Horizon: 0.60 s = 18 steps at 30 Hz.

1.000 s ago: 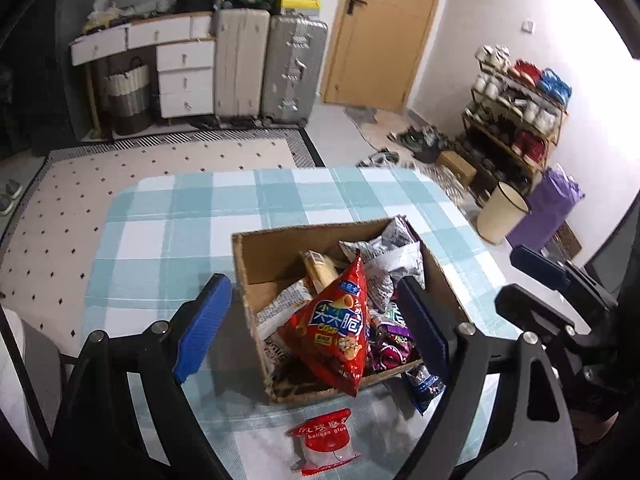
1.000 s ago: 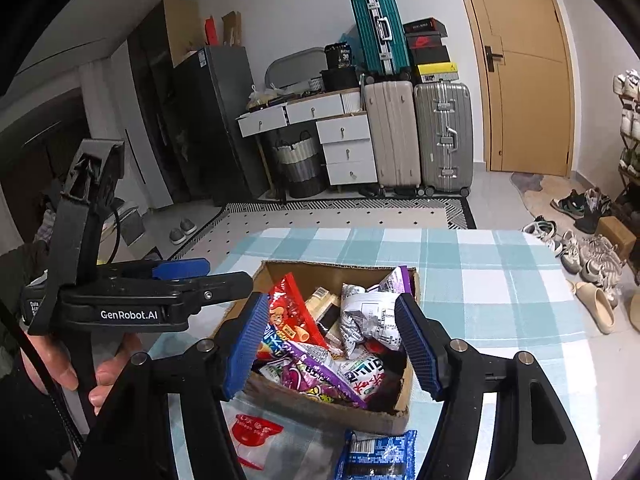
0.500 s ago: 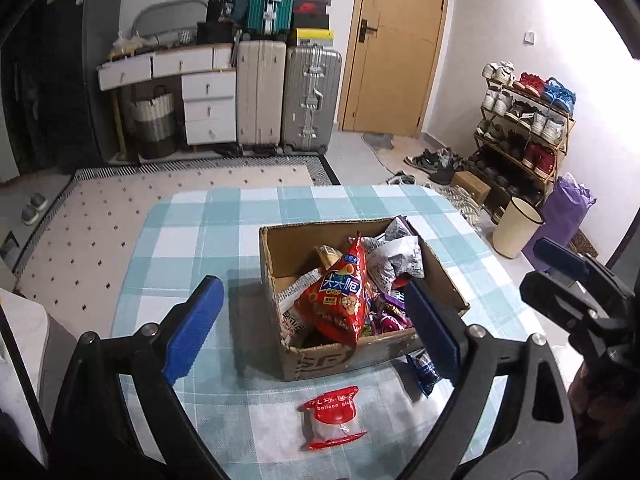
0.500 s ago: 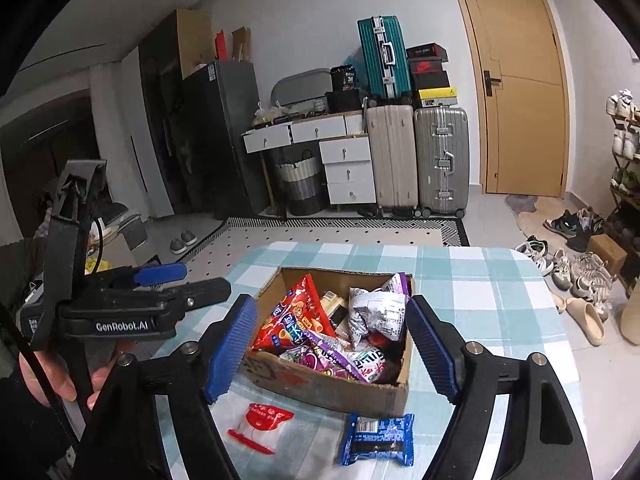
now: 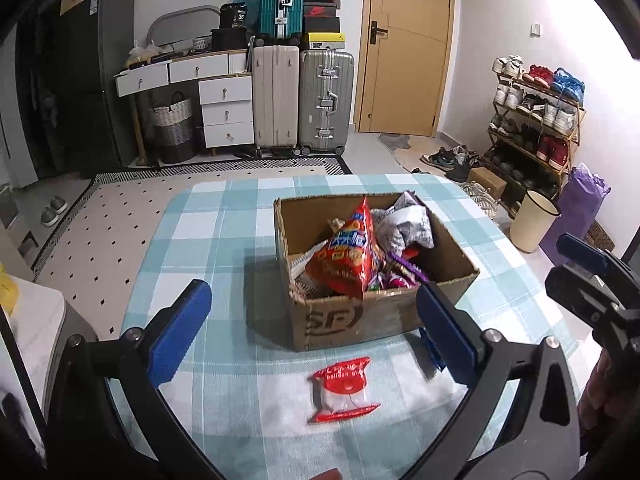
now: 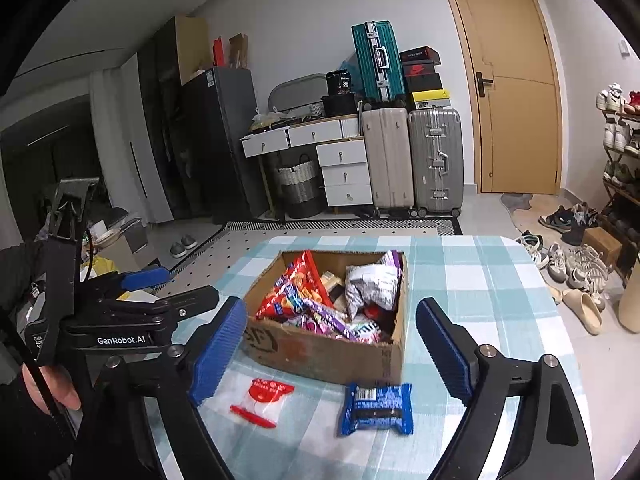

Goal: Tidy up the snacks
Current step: 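Move both tools back toward the balloon glue pack and blue biscuit pack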

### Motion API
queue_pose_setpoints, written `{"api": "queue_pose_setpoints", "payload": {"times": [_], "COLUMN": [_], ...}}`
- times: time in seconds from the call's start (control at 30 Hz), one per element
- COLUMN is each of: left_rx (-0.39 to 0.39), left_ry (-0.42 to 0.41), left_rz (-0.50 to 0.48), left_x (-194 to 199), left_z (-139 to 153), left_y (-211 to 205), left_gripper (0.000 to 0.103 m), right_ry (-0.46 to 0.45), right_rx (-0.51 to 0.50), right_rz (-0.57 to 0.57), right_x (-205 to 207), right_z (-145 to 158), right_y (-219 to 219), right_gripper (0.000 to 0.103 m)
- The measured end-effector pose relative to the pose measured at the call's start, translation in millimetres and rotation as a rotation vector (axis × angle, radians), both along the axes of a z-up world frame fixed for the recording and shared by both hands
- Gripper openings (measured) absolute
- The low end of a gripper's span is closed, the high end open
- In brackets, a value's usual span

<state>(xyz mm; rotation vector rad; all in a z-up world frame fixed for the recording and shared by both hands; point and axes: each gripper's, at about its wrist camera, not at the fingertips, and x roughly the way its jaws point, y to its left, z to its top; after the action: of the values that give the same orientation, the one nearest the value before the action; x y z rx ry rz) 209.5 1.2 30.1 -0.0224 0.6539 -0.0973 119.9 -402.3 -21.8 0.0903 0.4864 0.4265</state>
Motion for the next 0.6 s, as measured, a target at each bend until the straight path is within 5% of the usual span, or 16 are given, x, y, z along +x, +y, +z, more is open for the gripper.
{"api": "queue_pose_setpoints", "payload": {"times": [0.6], "left_rx": [-0.028], "left_ry": [0.099], "left_rz": [0.024], "left_x": [-4.9], "left_z": [-70.0], "left_y": [-2.8], "left_gripper": [0.102], "right_ry": [0.157], "right_rx": [0.043], "right_rz": [-0.043], "right_x": [6.1], "right_z": [-74.9], "right_y": [-22.7], "right_gripper": [0.092]}}
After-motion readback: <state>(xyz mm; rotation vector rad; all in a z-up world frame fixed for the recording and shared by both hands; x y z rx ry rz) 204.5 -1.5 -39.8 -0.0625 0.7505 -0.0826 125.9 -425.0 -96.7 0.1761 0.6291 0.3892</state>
